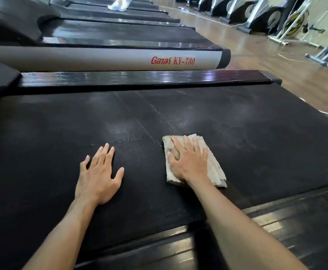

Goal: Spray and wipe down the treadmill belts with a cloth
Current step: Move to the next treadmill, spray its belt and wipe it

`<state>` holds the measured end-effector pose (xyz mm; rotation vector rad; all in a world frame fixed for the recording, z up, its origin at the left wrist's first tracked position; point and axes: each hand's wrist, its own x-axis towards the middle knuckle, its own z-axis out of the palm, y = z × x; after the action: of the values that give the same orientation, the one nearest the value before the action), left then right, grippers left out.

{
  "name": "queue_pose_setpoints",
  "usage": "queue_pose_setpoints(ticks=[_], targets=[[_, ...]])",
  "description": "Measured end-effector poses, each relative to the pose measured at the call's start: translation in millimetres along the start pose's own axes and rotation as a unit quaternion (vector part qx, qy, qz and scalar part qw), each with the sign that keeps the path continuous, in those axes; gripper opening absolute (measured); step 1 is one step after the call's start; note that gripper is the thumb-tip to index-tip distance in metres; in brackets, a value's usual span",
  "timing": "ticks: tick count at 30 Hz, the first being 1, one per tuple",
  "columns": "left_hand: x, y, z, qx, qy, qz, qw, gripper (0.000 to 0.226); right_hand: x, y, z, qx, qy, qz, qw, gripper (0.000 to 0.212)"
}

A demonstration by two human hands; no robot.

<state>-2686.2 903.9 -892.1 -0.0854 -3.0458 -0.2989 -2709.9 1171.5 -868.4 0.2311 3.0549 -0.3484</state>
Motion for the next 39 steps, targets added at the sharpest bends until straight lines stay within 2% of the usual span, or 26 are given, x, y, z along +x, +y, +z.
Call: queue_pose_setpoints(ticks=[2, 5, 9, 12, 17, 19, 21, 23, 25, 29, 33, 36, 39], targets=[[-1.1, 0.8, -0.7, -0.004, -0.010, -0.006, 1.000, 0.073, 6.0, -17.7, 3.0, -0.006, -0.006, -0.014, 1.000, 0.063], [-1.4, 3.5, -4.1, 0.004, -0.011, -0.006, 1.000, 0.073, -11.6, -30.1, 2.2, 0.003, -0.016, -0.089, 0.996, 0.062], [-0.3, 2.1, -2.1, 0.002, -0.004, -0.006, 1.000, 0.089, -44.8, -1.2, 1.8, 0.007, -0.022, -0.158, 0.987, 0.068], [-0.4, 0.9, -0.7, 0.003, -0.005, -0.007, 1.000, 0.081, -33.4, 20.2, 1.2, -0.004, -0.008, -0.113, 0.994, 0.074], [-1.0, 4.2, -6.0, 0.014, -0.017, -0.006, 1.000, 0.074, 14.7, -2.8, 1.9, -0.005, -0.001, -0.024, 1.000, 0.062], [-0.7, 4.0, -6.5, 0.016, -0.020, -0.007, 1.000, 0.074, 14.1, -20.3, 4.0, -0.003, -0.006, -0.033, 0.999, 0.062], [0.1, 4.2, -5.1, 0.016, -0.020, -0.008, 1.000, 0.074, -1.7, -29.3, 5.1, 0.006, -0.008, -0.080, 0.997, 0.061], [0.4, 4.0, -4.8, 0.015, -0.015, -0.010, 1.000, 0.074, -24.6, -24.2, 5.2, 0.026, -0.011, -0.147, 0.989, 0.058], [0.3, 3.9, -6.1, 0.010, -0.019, -0.010, 1.000, 0.074, -43.7, -5.8, 4.5, 0.032, -0.009, -0.177, 0.984, 0.058], [-2.2, 4.1, -7.0, -0.001, -0.010, -0.008, 1.000, 0.073, -30.6, 19.9, -0.4, 0.006, 0.002, -0.096, 0.995, 0.059], [-1.6, 4.1, -6.5, 0.006, -0.012, -0.007, 1.000, 0.073, 19.5, -7.0, 1.0, 0.008, 0.001, -0.014, 1.000, 0.058], [0.4, 2.7, -3.6, 0.013, -0.012, -0.007, 1.000, 0.076, 34.2, -33.2, 5.3, 0.002, -0.011, -0.032, 0.999, 0.059], [0.6, 2.7, -2.7, 0.002, -0.006, -0.006, 1.000, 0.076, 13.3, -38.3, 5.8, 0.013, -0.011, -0.120, 0.993, 0.057]])
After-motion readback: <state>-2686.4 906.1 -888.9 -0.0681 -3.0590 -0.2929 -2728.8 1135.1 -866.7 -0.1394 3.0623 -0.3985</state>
